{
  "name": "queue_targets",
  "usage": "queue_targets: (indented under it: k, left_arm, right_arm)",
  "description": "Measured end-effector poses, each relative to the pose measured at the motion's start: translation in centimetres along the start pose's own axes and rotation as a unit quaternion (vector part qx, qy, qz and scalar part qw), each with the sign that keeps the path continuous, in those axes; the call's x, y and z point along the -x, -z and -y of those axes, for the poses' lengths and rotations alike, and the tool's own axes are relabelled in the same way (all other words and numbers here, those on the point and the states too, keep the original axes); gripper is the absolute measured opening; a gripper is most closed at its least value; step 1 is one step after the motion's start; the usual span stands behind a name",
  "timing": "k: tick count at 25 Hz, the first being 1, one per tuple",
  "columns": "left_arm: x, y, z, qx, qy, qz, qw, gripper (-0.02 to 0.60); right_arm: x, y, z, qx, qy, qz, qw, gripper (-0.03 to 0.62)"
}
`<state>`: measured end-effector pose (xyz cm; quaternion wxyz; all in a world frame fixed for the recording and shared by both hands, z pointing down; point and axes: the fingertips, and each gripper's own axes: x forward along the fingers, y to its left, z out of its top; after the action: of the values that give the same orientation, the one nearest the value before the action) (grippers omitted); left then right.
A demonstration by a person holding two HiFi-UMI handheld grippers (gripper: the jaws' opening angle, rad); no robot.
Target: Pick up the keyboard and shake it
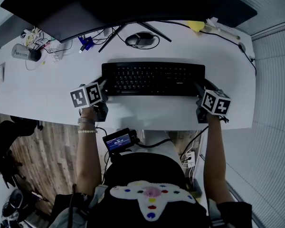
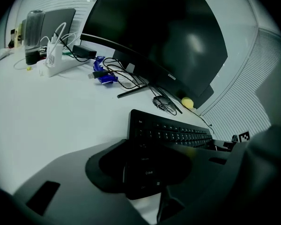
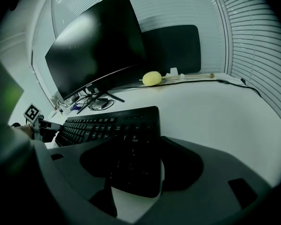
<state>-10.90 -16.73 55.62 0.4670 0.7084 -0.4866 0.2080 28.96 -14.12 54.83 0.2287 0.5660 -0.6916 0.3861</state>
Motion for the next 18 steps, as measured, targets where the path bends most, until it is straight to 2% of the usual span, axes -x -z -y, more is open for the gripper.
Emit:
queue_targets:
  k: [12, 15, 18]
  left_arm:
    - [0.0, -0.1, 0.1, -0.011, -0.005, 0.009, 0.9999, 0.147]
    - [0.2, -0.1, 0.1, -0.012, -0.001, 0.016, 0.9998, 0.150]
    - [1.0, -0.8, 0.2, -0.028, -0.002, 0.042, 0.9987, 0.153]
  right_arm:
    - [-0.6, 1.0, 0.4, -0.014, -0.001, -0.001, 1.000, 0.282]
    - [-0.4, 1.0, 0.4, -0.014, 0.011, 0.000, 1.000, 0.282]
    - [0.1, 0.6, 0.4, 0.019, 0.045, 0.012, 0.999, 0.281]
